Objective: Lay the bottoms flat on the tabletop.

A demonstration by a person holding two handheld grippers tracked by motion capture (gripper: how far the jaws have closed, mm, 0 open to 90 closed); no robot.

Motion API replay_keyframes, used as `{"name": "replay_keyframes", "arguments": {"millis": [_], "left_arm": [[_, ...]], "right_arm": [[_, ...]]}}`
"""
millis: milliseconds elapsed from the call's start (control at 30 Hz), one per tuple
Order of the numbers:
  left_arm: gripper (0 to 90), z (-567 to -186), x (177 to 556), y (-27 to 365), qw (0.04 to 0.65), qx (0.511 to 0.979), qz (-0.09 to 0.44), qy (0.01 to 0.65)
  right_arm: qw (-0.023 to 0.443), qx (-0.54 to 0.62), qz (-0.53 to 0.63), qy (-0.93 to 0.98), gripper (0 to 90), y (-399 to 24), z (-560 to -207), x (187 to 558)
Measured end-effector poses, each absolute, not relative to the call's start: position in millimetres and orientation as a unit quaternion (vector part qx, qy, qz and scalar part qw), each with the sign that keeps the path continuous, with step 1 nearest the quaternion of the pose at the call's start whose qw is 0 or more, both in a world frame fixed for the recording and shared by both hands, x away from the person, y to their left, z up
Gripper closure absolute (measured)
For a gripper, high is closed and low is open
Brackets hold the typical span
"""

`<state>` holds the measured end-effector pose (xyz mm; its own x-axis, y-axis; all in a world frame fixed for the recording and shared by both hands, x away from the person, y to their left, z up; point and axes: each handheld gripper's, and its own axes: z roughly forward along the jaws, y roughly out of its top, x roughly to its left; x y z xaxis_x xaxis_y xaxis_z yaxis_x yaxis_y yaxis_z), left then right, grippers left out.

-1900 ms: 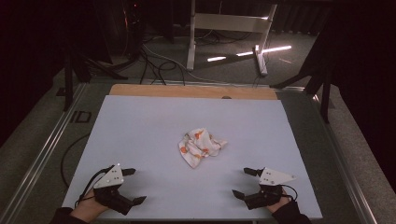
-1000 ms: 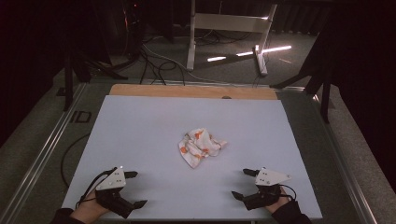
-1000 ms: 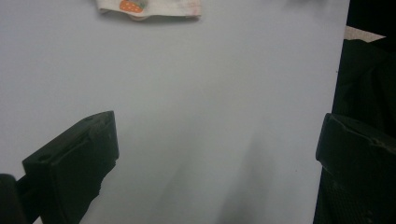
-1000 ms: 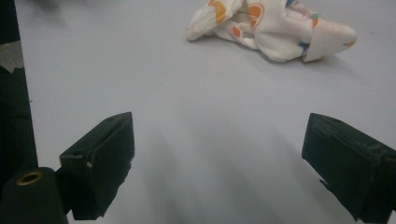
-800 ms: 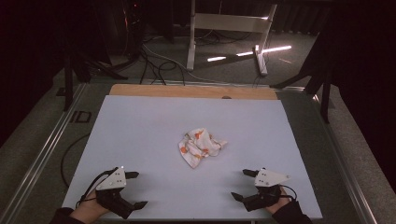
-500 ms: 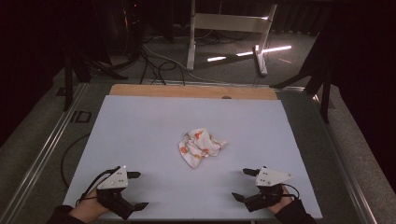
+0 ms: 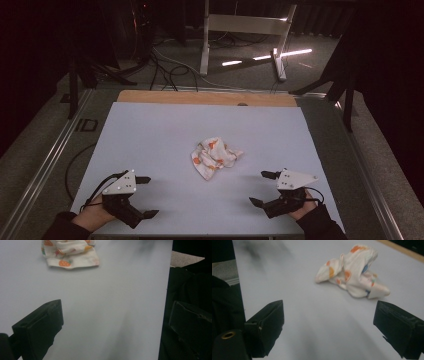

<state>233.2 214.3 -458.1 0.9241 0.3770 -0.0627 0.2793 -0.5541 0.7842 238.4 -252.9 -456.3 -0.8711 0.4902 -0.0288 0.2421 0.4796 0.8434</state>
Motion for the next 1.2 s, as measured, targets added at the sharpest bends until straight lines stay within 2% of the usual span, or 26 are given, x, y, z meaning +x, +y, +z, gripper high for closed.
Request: {"name": "replay_keyframes", "arguments": {"millis": [467,733,1200], "left_arm": [[0.1,-434.5,252.8,209.2,0.434,0.879,0.069,0.187],[0.1,-431.6,265.0,202.3,0.432,0.878,0.073,0.191],[0.1,-439.2,293.8,175.7,0.418,0.878,0.084,0.219]], "right_arm": [[0.163,0.216,0.474,0.838,9.9,-247.0,-428.8,263.9],[0.182,0.239,0.472,0.829,9.9,-241.7,-425.1,278.0],[0.188,0.268,0.465,0.822,9.9,-231.5,-430.5,303.3]]}}
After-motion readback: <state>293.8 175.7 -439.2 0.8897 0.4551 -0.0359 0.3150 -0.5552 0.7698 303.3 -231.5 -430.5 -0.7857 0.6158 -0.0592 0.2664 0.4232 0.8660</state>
